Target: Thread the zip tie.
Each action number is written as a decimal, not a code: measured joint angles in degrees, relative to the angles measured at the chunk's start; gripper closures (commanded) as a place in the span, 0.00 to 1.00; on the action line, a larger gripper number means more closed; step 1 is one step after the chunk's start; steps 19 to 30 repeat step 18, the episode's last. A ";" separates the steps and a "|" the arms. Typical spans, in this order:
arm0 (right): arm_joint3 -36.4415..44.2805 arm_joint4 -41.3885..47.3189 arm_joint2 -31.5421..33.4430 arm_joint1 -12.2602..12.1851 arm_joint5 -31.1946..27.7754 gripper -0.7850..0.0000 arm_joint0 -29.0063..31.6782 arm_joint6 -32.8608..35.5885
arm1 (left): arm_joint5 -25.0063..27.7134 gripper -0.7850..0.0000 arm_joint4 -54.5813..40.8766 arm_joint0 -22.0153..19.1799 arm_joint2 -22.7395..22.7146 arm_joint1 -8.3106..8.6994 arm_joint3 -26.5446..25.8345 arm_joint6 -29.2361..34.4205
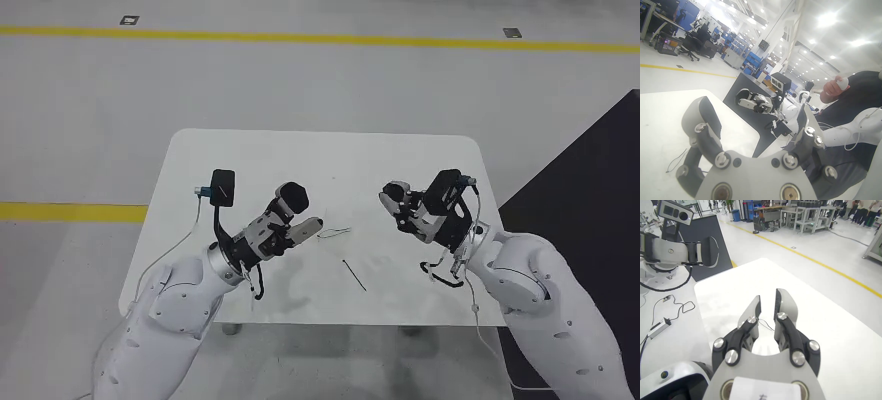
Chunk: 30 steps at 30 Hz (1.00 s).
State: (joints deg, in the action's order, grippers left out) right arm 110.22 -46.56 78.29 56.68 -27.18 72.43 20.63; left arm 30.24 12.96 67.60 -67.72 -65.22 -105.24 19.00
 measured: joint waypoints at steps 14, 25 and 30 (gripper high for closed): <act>-0.21 0.17 -0.10 0.01 -0.05 0.40 -0.53 0.43 | 0.00 0.00 0.00 0.00 0.00 0.00 0.00 0.00; -0.21 0.17 -0.10 0.01 -0.05 0.27 -0.53 0.43 | 0.00 0.00 0.00 0.00 0.00 0.00 0.00 0.00; -0.21 0.17 -0.10 0.01 -0.05 0.27 -0.53 0.43 | 0.00 0.00 0.00 0.00 0.00 0.00 0.00 0.00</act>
